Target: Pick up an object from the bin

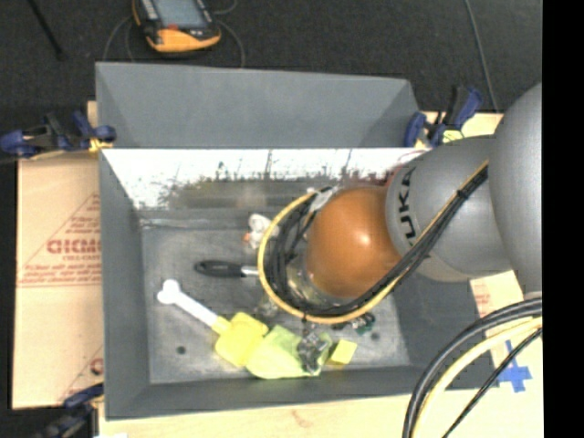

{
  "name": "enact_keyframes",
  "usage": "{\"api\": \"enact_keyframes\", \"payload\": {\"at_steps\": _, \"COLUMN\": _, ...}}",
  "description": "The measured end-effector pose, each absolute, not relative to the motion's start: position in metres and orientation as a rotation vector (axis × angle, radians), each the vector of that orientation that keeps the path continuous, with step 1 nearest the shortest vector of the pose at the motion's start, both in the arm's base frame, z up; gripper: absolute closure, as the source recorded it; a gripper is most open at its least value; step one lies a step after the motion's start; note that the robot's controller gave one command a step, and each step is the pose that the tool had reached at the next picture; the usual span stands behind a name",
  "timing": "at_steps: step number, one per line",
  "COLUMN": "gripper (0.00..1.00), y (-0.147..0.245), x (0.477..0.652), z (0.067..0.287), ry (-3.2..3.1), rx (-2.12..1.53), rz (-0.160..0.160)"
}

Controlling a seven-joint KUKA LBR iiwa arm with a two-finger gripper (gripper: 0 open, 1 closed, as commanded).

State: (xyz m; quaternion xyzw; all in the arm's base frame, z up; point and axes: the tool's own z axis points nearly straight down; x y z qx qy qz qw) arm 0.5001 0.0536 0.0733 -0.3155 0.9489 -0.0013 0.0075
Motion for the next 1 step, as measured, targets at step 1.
{"api": "enact_keyframes", "payload": {"at_steps": 1, "gripper": 1.00, "y": 0.0547, "x": 0.4973, "z": 0.0732, "ry": 2.970, "rx": -1.018, "rz": -0.002}}
